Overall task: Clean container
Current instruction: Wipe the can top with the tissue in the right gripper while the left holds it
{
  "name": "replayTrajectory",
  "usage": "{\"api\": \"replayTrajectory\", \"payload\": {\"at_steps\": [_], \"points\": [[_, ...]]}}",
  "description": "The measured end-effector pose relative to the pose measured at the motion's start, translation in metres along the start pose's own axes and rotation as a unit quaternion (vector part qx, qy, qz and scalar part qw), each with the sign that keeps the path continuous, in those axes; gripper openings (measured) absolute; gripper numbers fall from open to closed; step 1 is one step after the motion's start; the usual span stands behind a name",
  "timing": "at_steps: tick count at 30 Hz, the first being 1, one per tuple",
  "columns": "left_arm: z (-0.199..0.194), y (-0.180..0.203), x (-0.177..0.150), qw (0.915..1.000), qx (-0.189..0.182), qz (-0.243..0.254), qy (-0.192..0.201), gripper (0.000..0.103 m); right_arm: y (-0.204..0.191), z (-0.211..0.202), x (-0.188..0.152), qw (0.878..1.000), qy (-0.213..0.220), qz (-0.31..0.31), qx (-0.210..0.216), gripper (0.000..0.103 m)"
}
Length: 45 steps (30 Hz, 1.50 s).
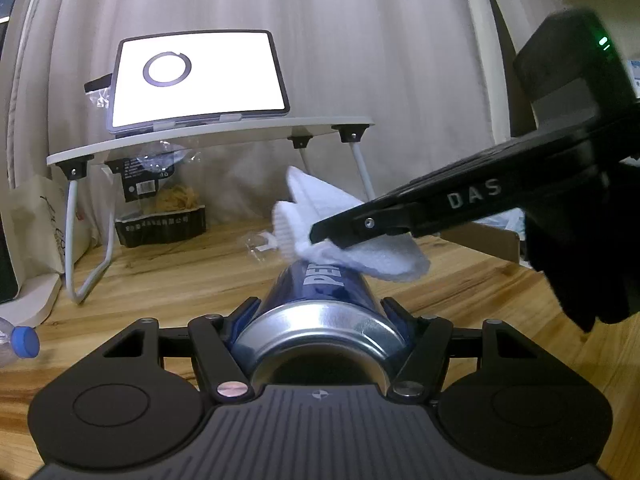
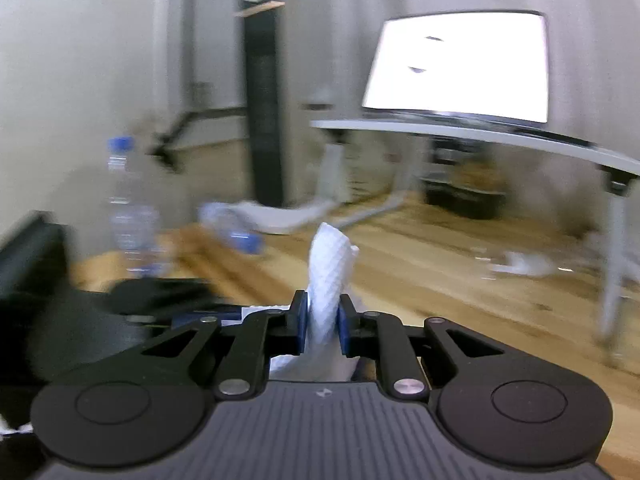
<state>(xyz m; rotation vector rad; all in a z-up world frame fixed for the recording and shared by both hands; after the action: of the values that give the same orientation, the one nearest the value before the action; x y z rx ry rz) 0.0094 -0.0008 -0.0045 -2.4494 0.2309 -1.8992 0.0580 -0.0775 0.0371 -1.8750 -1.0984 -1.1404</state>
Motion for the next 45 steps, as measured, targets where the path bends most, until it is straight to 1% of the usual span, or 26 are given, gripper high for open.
{"api": "replayTrajectory", "payload": {"at_steps": [2,4,5,9,10,12,14,17,19,21,23,25,27,28,32,36,37,40,43,45], "points": [[0.000,-0.001,0.000,1.0000,0.002,-0.003,-0.001,0.067,0.003,-0.001,-0.001,1.000,0.005,0.009,0.005,0.018],[0.002,-0.003,0.000,1.0000,0.003,-0.007,-0.005,0.067,-0.007,-0.003,-0.004,1.000,0.005,0.000,0.017,0.018],[0.003,-0.004,0.000,0.9999,0.003,-0.010,-0.007,0.067,-0.016,-0.006,-0.005,1.000,0.004,0.000,0.031,0.018],[0.002,-0.004,-0.001,0.9999,0.003,-0.010,-0.007,0.067,-0.061,-0.016,-0.008,0.993,0.004,0.003,0.116,0.018],[0.001,-0.003,0.000,0.9999,0.003,-0.008,-0.006,0.067,-0.068,-0.017,-0.009,0.993,0.003,-0.008,0.118,0.018],[0.002,-0.003,-0.001,0.9999,0.006,-0.007,-0.008,0.067,-0.070,-0.019,-0.012,0.994,0.001,-0.032,0.103,0.019],[0.001,-0.005,0.000,0.9999,0.005,-0.011,-0.004,0.067,-0.059,-0.020,-0.013,0.994,0.011,-0.017,0.104,0.026],[-0.002,-0.004,0.001,0.9999,0.006,-0.008,0.003,0.067,-0.035,-0.020,-0.013,0.996,0.022,0.006,0.082,0.026],[-0.002,-0.005,0.001,0.9999,0.005,-0.012,0.001,0.067,-0.017,-0.019,-0.015,0.998,0.026,0.018,0.059,0.026],[-0.001,-0.006,0.002,0.9999,0.005,-0.016,0.001,0.067,0.001,-0.016,-0.016,0.999,0.022,0.017,0.022,0.026],[-0.002,-0.005,0.002,0.9999,0.003,-0.012,0.002,0.067,0.009,-0.012,-0.013,1.000,0.023,0.012,0.006,0.026],[-0.002,-0.003,0.002,1.0000,0.002,-0.009,0.003,0.067,0.006,-0.007,-0.006,1.000,0.028,0.000,0.007,0.026],[-0.003,-0.002,0.002,1.0000,0.002,-0.006,0.005,0.067,-0.003,0.003,0.001,0.999,0.023,-0.025,0.008,0.026],[-0.003,-0.002,0.002,1.0000,0.001,-0.005,0.006,0.067,-0.008,0.009,0.004,0.999,0.020,-0.031,0.016,0.026],[-0.002,-0.004,0.002,0.9999,0.000,-0.012,0.002,0.067,-0.049,0.023,0.006,0.996,0.006,-0.049,0.074,0.026],[-0.002,-0.006,0.002,0.9999,-0.002,-0.017,0.001,0.067,-0.075,0.013,0.006,0.994,0.008,-0.049,0.099,0.026],[-0.001,-0.005,0.002,0.9999,-0.003,-0.017,0.001,0.067,-0.076,0.009,0.005,0.994,0.008,-0.051,0.097,0.026],[-0.003,-0.005,0.003,0.9998,-0.006,-0.018,0.007,0.067,-0.057,-0.004,0.001,0.996,0.017,-0.028,0.077,0.027],[-0.005,-0.004,0.004,0.9998,-0.007,-0.017,0.012,0.067,-0.015,-0.013,-0.009,0.998,0.022,0.029,0.043,0.029],[-0.005,-0.005,0.004,0.9997,-0.007,-0.018,0.013,0.067,0.008,-0.018,-0.017,0.999,0.017,0.051,0.011,0.029]]}}
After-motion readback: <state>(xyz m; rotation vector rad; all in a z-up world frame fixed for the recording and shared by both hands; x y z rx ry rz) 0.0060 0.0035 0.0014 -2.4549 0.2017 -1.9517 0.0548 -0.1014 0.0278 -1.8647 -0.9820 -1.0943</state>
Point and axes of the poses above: each gripper's, at about its wrist camera, not at the fingertips, and z roughly the way its jaws point, y to its right, x to its top, the point moved 10 cm from there along z, roughly the way its jaws point, and after that the axes turned 13 degrees about x, right-handed, at the moved point
